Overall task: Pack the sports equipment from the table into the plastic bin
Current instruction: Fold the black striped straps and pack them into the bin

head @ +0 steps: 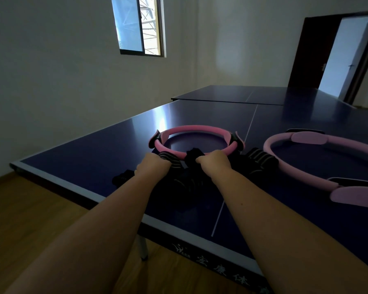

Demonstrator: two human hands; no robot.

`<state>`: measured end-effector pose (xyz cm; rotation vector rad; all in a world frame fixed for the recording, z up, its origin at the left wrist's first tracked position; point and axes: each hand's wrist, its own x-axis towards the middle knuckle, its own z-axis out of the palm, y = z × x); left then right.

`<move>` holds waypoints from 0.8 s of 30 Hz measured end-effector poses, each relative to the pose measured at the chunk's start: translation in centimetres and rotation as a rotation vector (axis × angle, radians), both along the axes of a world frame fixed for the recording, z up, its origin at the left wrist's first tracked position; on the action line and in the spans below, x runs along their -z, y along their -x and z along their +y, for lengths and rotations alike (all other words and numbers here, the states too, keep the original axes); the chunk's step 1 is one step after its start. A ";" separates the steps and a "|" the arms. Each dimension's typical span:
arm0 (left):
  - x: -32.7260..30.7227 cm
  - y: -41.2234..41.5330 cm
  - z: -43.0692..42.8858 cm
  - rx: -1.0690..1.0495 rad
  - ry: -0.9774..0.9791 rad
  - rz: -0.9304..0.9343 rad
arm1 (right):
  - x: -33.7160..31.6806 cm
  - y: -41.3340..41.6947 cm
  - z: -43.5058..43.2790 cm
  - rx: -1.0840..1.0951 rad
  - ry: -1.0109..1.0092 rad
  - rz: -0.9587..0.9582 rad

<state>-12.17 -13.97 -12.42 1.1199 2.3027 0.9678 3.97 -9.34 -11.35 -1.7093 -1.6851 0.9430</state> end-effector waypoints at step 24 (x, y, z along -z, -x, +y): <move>-2.9 -4.6 -2.1 0.165 -0.146 -0.503 | -0.7 -5.4 -0.5 0.177 0.107 0.747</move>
